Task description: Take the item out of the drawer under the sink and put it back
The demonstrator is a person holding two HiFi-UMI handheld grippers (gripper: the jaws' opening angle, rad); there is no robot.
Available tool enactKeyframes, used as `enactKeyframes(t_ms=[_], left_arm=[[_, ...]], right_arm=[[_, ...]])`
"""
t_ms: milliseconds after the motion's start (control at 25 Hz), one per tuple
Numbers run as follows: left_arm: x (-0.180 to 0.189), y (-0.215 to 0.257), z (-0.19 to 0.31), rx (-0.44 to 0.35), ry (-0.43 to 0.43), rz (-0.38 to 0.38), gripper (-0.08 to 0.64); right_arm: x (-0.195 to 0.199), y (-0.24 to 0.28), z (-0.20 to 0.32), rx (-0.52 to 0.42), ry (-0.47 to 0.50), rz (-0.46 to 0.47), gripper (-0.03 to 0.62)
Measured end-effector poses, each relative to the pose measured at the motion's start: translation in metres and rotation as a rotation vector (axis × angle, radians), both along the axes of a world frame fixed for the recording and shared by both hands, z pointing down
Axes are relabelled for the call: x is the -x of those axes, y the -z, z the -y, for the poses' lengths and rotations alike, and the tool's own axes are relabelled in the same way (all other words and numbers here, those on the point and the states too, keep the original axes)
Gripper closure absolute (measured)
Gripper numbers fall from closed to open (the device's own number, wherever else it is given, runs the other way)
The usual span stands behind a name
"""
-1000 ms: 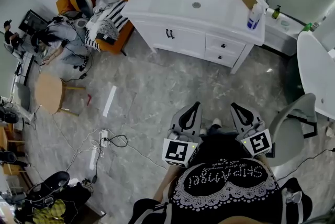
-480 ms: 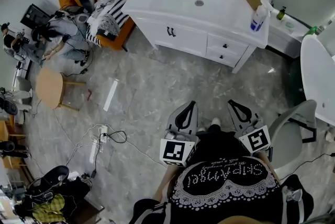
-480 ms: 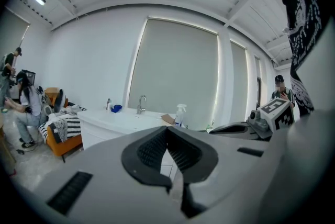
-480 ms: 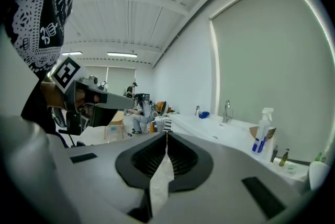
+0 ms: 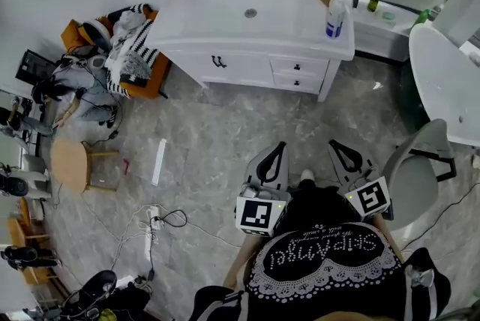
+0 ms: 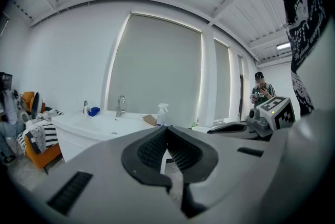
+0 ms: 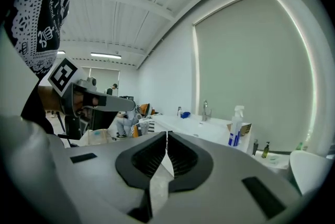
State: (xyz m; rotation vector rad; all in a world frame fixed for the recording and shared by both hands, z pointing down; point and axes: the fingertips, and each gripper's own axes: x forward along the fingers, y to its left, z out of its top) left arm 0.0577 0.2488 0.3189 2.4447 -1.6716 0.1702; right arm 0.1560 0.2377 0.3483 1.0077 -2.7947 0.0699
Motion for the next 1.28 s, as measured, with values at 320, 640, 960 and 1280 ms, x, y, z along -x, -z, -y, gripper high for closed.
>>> enactKeyframes(t_ms=[320,640,960,1280], left_arm=[[-0.010,0.001,0.010,-0.032,-0.007,-0.007,0.555],[0.015,-0.009,0.008,-0.010,0.001,-0.018,0.555],[0.046,-0.010,0.019,0.059,-0.097,-0.002,0.555],[0.096,-0.002,0.049,0.028,-0.109,0.005,0.555]], right_arm=[[-0.030,-0.003,0.004,0.019,-0.075,0.025,0.572],[-0.008,-0.009,-0.001,0.029,-0.074,0.009,0.572],[0.035,-0.004,0.016,0.049,-0.141,0.011,0.572],[0.064,-0.013,0.036,0.105,-0.235,0.031,0.572]])
